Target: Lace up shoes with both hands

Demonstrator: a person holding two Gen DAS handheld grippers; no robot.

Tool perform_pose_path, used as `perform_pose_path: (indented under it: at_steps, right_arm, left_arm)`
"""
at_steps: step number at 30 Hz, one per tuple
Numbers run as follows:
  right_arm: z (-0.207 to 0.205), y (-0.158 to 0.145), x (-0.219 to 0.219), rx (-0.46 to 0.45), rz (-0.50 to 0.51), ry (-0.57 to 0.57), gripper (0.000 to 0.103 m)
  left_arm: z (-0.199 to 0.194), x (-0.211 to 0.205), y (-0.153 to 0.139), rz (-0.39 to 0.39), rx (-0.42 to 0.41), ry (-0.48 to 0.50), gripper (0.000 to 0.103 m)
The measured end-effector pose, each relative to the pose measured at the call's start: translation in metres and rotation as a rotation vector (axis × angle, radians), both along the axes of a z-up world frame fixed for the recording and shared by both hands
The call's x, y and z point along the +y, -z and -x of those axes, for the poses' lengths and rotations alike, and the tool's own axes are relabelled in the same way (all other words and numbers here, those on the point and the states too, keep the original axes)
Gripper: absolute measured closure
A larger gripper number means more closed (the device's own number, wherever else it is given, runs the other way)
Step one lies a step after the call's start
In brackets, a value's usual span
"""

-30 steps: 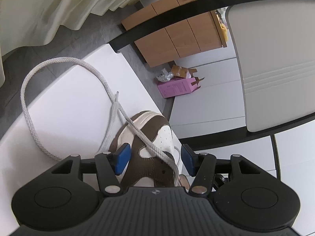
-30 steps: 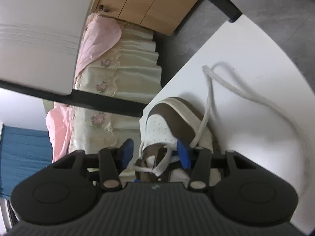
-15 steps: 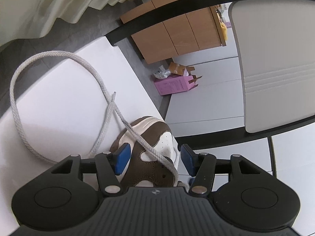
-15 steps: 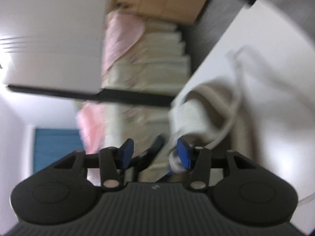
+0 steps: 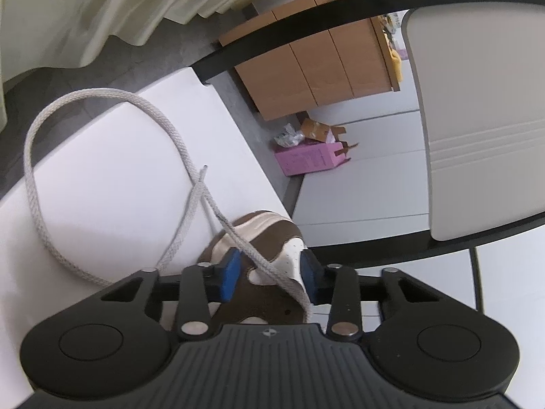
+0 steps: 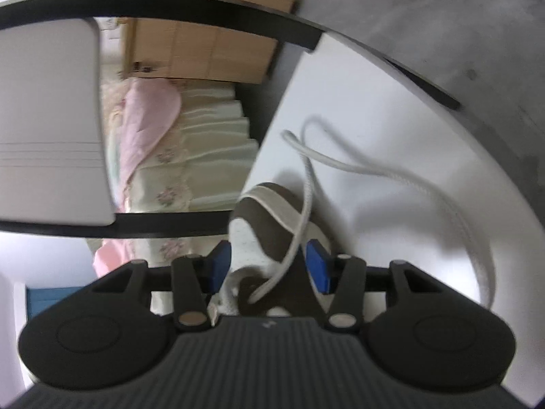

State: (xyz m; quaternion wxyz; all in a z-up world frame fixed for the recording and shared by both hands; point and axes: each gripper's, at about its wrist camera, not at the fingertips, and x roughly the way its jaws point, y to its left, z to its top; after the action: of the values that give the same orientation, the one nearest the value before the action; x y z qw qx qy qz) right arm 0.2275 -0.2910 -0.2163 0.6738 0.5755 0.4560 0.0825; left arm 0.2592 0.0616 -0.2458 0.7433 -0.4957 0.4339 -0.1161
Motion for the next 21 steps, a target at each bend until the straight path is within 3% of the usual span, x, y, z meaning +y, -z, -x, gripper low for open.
perform_pose_path:
  at_steps: [2, 8, 14, 17, 18, 21]
  right_arm:
    - [-0.003, -0.003, 0.004, -0.007, 0.075, 0.014, 0.052]
    - [-0.006, 0.003, 0.012, 0.016, 0.123, 0.073, 0.055]
    - [0.002, 0.015, 0.004, 0.037, 0.092, 0.133, 0.067]
    - [-0.001, 0.011, 0.009, 0.007, 0.142, 0.095, 0.077]
    - [-0.002, 0.01, 0.011, -0.01, 0.154, 0.084, 0.084]
    - [-0.003, 0.002, 0.017, -0.069, 0.192, 0.054, 0.1]
  left_arm:
    - [0.002, -0.001, 0.0, -0.006, 0.0, -0.01, 0.076]
    - [0.004, -0.002, -0.001, -0.021, -0.005, -0.009, 0.085]
    - [0.008, 0.0, -0.003, -0.037, -0.007, -0.013, 0.089]
    - [0.01, 0.001, -0.005, -0.051, -0.01, -0.019, 0.089]
    - [0.01, 0.001, -0.006, -0.057, -0.013, -0.021, 0.089]
    - [0.012, 0.001, -0.008, -0.068, -0.014, -0.022, 0.099]
